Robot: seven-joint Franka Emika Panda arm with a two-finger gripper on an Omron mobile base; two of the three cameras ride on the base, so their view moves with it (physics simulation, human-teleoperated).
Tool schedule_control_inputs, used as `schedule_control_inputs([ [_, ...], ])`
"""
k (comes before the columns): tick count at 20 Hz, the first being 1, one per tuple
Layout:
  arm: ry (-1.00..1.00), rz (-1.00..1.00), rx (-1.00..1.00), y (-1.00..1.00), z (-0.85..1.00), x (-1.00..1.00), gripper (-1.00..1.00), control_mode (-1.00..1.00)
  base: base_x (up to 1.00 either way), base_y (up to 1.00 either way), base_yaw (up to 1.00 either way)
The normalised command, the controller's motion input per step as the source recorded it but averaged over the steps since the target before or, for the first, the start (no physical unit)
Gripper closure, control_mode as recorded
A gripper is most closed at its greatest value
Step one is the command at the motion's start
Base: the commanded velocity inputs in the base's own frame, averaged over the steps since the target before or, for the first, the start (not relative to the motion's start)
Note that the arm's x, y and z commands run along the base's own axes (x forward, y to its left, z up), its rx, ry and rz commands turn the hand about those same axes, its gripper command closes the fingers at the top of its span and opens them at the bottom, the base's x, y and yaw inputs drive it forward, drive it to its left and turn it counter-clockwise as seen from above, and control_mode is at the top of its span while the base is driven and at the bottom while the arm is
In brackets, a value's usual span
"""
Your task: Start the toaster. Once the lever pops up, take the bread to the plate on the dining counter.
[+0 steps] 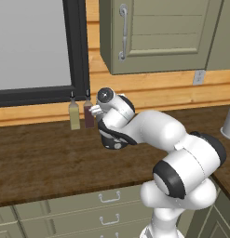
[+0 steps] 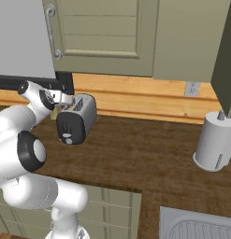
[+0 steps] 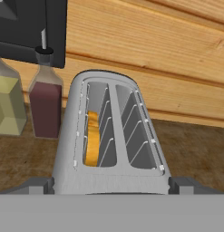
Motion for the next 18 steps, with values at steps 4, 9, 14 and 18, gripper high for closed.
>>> schedule_control_inputs([
  [4,0.00,0.00,0.00,0.00,0.00,0.00,-1.00,-1.00,0.00,0.00,0.00],
  [9,0.00,0.00,0.00,0.00,0.00,0.00,-1.00,-1.00,0.00,0.00,0.00],
  [14,0.00,0.00,0.00,0.00,0.00,0.00,-1.00,-1.00,0.00,0.00,0.00],
  [18,0.00,0.00,0.00,0.00,0.00,0.00,-1.00,-1.00,0.00,0.00,0.00],
])
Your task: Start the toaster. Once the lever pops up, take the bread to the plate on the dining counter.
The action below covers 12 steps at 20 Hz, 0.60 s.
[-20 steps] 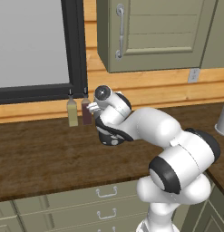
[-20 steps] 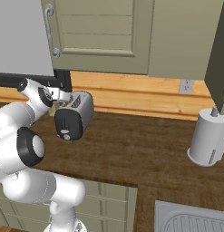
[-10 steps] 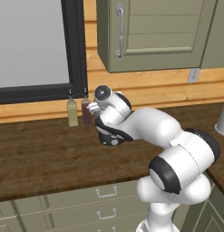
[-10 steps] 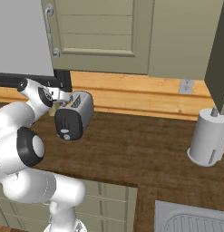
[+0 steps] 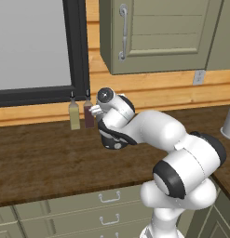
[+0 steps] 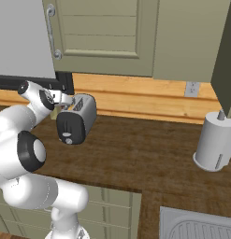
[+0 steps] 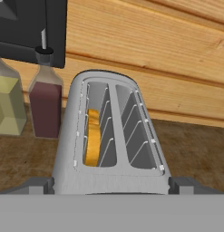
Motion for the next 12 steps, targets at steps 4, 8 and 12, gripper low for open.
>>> schedule_control_inputs([
  [4,0.00,0.00,0.00,0.00,0.00,0.00,-1.00,-1.00,0.00,0.00,0.00],
  [8,0.00,0.00,0.00,0.00,0.00,0.00,-1.00,-1.00,0.00,0.00,0.00],
  [12,0.00,0.00,0.00,0.00,0.00,0.00,-1.00,-1.00,0.00,0.00,0.00],
])
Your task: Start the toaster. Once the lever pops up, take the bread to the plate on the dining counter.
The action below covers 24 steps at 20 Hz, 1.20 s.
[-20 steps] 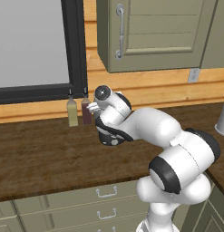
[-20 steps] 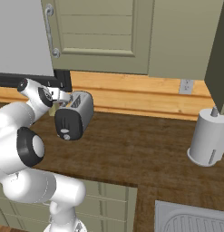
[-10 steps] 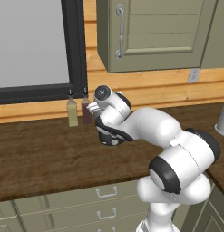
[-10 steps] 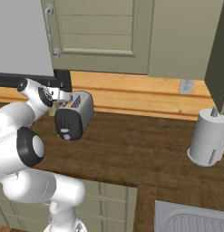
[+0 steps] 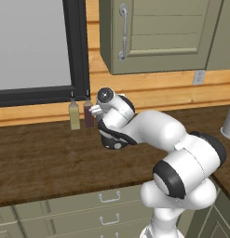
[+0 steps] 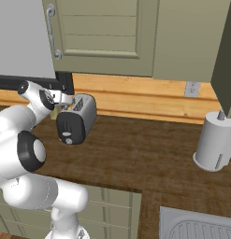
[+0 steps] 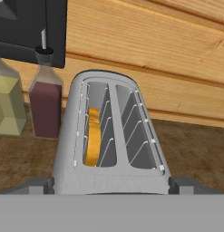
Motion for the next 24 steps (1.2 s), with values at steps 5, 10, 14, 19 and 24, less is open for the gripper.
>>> schedule_control_inputs([
  [5,0.00,0.00,0.00,0.00,0.00,0.00,-1.00,-1.00,0.00,0.00,0.00],
  [10,0.00,0.00,0.00,0.00,0.00,0.00,-1.00,-1.00,0.00,0.00,0.00],
  [14,0.00,0.00,0.00,0.00,0.00,0.00,-1.00,-1.00,0.00,0.00,0.00],
  [19,0.00,0.00,0.00,0.00,0.00,0.00,-1.00,-1.00,0.00,0.00,0.00],
  [24,0.00,0.00,0.00,0.00,0.00,0.00,-1.00,-1.00,0.00,0.00,0.00],
])
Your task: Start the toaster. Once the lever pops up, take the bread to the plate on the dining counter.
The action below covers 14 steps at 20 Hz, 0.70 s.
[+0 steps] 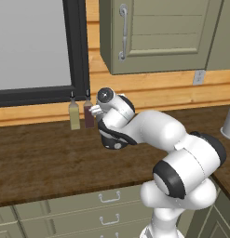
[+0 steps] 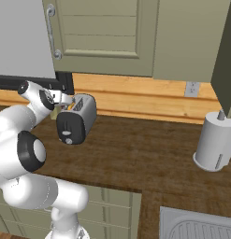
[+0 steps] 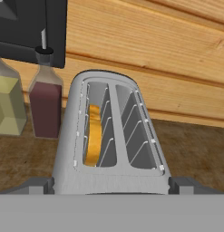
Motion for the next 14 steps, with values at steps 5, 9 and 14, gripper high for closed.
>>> schedule_control_inputs([
  [5,0.00,0.00,0.00,0.00,0.00,0.00,-1.00,-1.00,0.00,0.00,0.00],
  [9,0.00,0.00,0.00,0.00,0.00,0.00,-1.00,-1.00,0.00,0.00,0.00],
  [14,0.00,0.00,0.00,0.00,0.00,0.00,-1.00,-1.00,0.00,0.00,0.00],
])
